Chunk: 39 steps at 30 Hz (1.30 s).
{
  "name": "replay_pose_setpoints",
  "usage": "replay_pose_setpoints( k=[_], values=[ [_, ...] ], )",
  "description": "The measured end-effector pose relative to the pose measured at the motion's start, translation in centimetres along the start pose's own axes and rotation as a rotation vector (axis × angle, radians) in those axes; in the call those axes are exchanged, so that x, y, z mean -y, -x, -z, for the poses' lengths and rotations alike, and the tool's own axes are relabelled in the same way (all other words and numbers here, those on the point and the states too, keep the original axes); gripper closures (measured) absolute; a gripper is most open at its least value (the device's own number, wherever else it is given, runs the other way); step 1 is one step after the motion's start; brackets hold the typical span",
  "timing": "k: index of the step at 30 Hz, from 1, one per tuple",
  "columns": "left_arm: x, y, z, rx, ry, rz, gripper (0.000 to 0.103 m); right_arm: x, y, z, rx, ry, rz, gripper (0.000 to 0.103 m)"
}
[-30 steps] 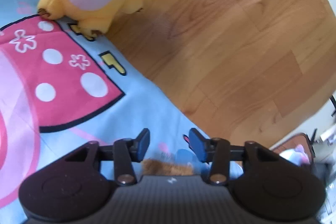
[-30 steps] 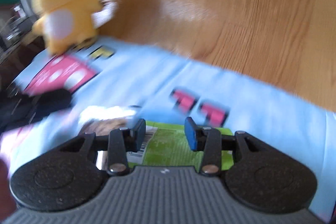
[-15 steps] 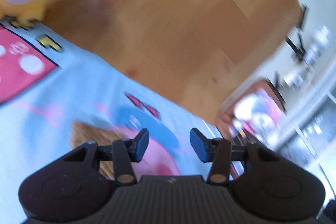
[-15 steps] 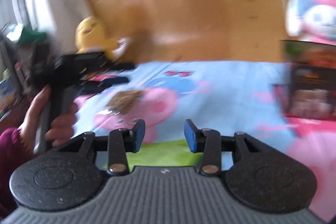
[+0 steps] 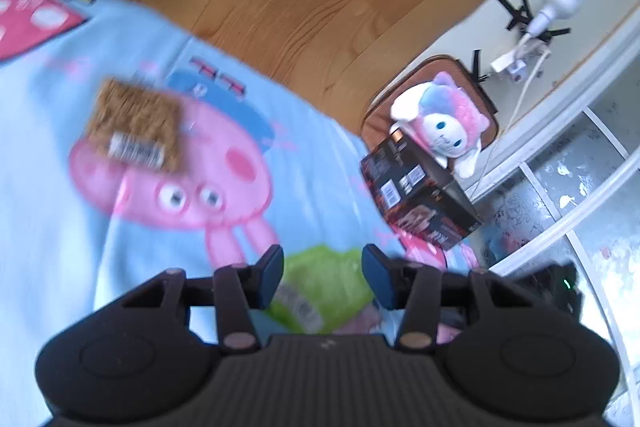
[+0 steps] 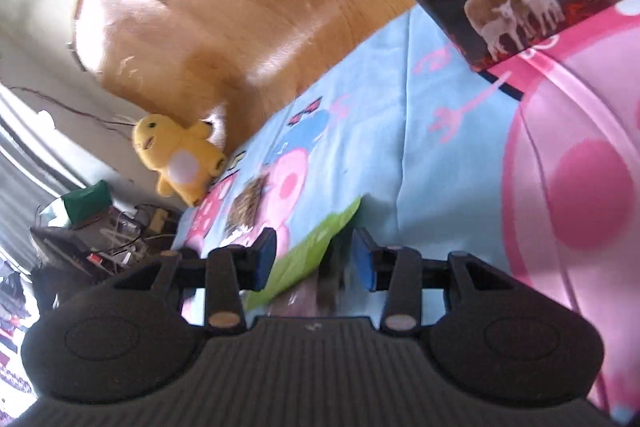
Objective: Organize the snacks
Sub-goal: 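Carry the green barcode packet toward the black box with the right gripper, then lower the green packet into the black box and open the right gripper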
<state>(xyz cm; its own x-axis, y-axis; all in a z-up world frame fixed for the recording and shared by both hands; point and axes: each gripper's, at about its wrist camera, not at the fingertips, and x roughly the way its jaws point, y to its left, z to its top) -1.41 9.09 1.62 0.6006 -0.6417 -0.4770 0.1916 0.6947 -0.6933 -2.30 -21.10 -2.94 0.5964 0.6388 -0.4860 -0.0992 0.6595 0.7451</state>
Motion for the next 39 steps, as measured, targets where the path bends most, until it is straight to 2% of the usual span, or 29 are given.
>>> replay_pose_setpoints(
  k=[1,2,4,6,9,13,18,24,29,32,33,35,36,37,39],
  values=[
    [-0.5,0.2,0.3,-0.008,0.034,0.011,0.059,-0.1,-0.6,-0.1,-0.011,0.006,-0.002,0.064],
    [-1.1,0.3,0.5,-0.018,0.078,0.018,0.054,-0.4,-1.4,-0.1,-0.018,0.026,-0.003,0.066],
    [-2.5,0.4,0.9,-0.040,0.181,0.040,0.046,-0.8,-2.0,0.2,-0.023,0.045,0.017,0.084],
    [-3.8,0.3,1.3,-0.060,0.271,0.091,0.046,-0.8,-2.5,0.6,-0.027,0.044,-0.006,0.087],
    [-4.7,-0.4,1.8,-0.062,0.344,0.108,0.047,-0.2,-2.4,1.0,-0.011,0.046,-0.028,0.088],
    [-3.9,-1.3,1.3,-0.039,0.305,0.043,0.071,1.0,-1.1,0.4,0.014,0.016,-0.075,0.090],
    [-0.7,-3.1,-1.1,-0.047,0.236,0.106,0.072,1.1,2.2,-1.3,0.137,0.021,-0.104,0.091],
    [7.2,-8.2,-5.9,-0.057,0.048,0.172,0.072,1.4,7.7,-4.5,0.369,0.074,-0.069,0.091],
    [13.8,-15.3,-8.7,-0.084,-0.089,0.196,0.071,3.8,11.0,-7.9,0.546,0.067,0.026,0.091],
    [16.1,-19.8,-9.2,-0.084,-0.155,0.168,0.069,5.1,11.2,-9.9,0.607,0.114,0.125,0.088],
    [16.5,-21.0,-9.1,-0.085,-0.174,0.144,0.068,5.3,10.7,-10.5,0.617,0.157,0.194,0.086],
    [16.9,-22.5,-8.8,-0.075,-0.226,0.093,0.068,5.6,9.3,-11.3,0.647,0.263,0.411,0.064],
    [16.7,-22.5,-8.7,-0.063,-0.243,0.068,0.068,5.7,8.6,-11.2,0.681,0.297,0.519,0.047],
    [16.3,-22.0,-8.7,-0.054,-0.246,0.063,0.068,6.2,8.6,-11.2,0.704,0.313,0.567,0.047],
    [15.3,-20.3,-8.7,-0.046,-0.242,0.085,0.068,7.2,9.5,-10.8,0.748,0.295,0.542,0.047]
  ],
)
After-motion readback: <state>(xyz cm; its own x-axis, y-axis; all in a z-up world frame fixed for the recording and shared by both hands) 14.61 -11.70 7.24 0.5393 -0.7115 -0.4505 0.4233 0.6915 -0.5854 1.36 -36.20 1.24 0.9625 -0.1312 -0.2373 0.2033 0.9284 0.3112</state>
